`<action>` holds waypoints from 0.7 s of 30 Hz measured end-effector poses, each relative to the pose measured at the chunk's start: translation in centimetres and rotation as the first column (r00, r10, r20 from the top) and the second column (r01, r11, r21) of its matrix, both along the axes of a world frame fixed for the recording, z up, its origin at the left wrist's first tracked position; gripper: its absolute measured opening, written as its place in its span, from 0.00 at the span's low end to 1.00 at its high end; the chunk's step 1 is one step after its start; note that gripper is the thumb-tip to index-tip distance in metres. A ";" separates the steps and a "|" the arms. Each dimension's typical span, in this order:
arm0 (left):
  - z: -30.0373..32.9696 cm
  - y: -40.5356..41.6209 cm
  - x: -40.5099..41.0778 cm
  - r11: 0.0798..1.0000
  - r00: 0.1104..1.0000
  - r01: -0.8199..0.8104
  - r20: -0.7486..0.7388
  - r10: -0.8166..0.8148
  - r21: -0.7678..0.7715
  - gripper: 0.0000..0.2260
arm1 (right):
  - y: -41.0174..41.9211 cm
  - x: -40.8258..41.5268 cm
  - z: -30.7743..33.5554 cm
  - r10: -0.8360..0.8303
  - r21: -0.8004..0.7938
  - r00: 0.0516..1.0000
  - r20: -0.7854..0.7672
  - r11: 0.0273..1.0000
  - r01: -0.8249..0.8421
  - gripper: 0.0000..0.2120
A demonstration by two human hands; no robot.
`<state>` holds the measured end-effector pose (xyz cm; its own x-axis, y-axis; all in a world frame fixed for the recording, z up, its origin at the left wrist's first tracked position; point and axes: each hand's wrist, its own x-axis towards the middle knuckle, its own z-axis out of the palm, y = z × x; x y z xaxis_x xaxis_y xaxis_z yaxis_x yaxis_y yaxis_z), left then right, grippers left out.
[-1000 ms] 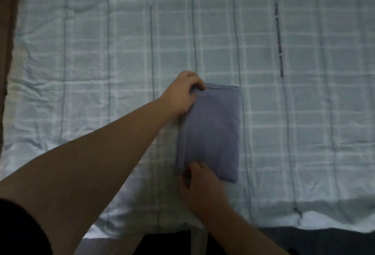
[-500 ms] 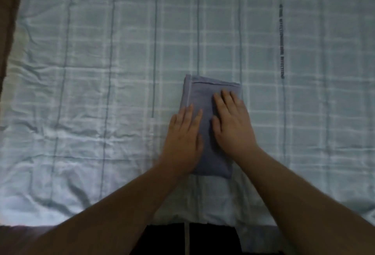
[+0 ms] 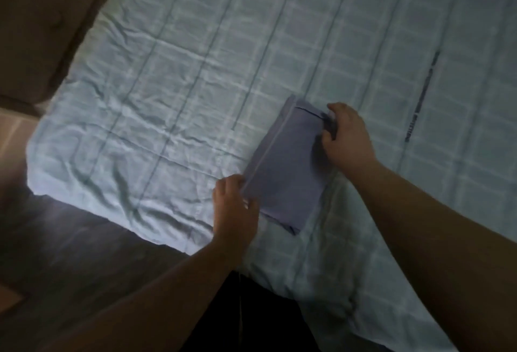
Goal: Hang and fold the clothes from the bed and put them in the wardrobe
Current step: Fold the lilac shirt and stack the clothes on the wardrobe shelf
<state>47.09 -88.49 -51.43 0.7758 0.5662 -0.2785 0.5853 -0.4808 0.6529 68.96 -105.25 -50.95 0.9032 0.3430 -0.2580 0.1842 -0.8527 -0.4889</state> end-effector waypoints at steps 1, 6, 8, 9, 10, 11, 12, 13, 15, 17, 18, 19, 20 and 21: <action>0.7 -0.6 -0.4 0.960 0.968 -0.239 -0.115 0.224 -0.143 0.12 | 0.2 1.0 0.3 0.019 0.013 0.997 -0.078 1.000 -0.018 0.31; 1.9 -3.2 -0.2 0.303 0.711 -0.703 -0.626 0.321 -0.643 0.07 | 1.1 4.0 -0.6 0.047 -0.148 0.959 -0.279 0.985 -0.091 0.25; 1.3 -4.2 0.4 0.226 0.680 -0.722 -0.611 0.405 -0.654 0.10 | 1.4 4.6 -0.7 0.010 -0.140 0.946 -0.323 0.988 -0.059 0.23; 0.8 -4.6 0.7 0.202 0.644 -0.748 -0.617 0.452 -0.632 0.11 | 1.5 5.0 -0.7 -0.009 -0.142 0.935 -0.354 0.989 -0.044 0.21; 0.5 -5.0 0.9 0.179 0.617 -0.765 -0.624 0.480 -0.618 0.10 | 1.5 5.3 -0.6 -0.014 -0.140 0.921 -0.388 0.989 -0.044 0.19; 0.3 -5.3 1.2 0.150 0.602 -0.770 -0.629 0.491 -0.620 0.10 | 1.6 5.5 -0.4 -0.018 -0.134 0.902 -0.431 0.990 -0.045 0.18; 0.4 -5.6 1.5 0.109 0.597 -0.767 -0.640 0.484 -0.633 0.11 | 1.6 5.6 -0.1 -0.022 -0.117 0.880 -0.475 0.992 -0.039 0.18; 0.5 -5.9 1.6 0.067 0.597 -0.757 -0.646 0.475 -0.650 0.12 | 1.5 5.6 0.3 -0.032 -0.097 0.859 -0.511 0.995 -0.020 0.19; 0.9 -6.0 1.6 0.034 0.602 -0.732 -0.624 0.497 -0.680 0.12 | 1.3 5.3 1.3 -0.061 -0.046 0.832 -0.551 0.998 0.043 0.18; 1.4 -5.3 1.4 0.074 0.619 -0.710 -0.571 0.540 -0.700 0.11 | 1.1 4.7 3.1 -0.073 0.034 0.799 -0.597 0.993 0.116 0.13; 1.9 -4.6 1.1 0.096 0.634 -0.693 -0.539 0.555 -0.715 0.10 | 1.0 4.2 4.4 -0.076 0.081 0.783 -0.618 0.984 0.160 0.11; 2.7 -3.7 0.8 0.105 0.650 -0.667 -0.508 0.565 -0.737 0.08 | 1.0 3.7 5.8 -0.086 0.137 0.770 -0.632 0.966 0.220 0.11; 3.8 -2.4 0.5 0.115 0.677 -0.630 -0.471 0.565 -0.768 0.07 | 1.0 3.1 7.5 -0.105 0.197 0.752 -0.650 0.933 0.300 0.11; 5.0 -0.8 0.2 0.131 0.718 -0.568 -0.411 0.562 -0.812 0.07 | 1.1 2.5 9.1 -0.116 0.256 0.727 -0.677 0.888 0.381 0.12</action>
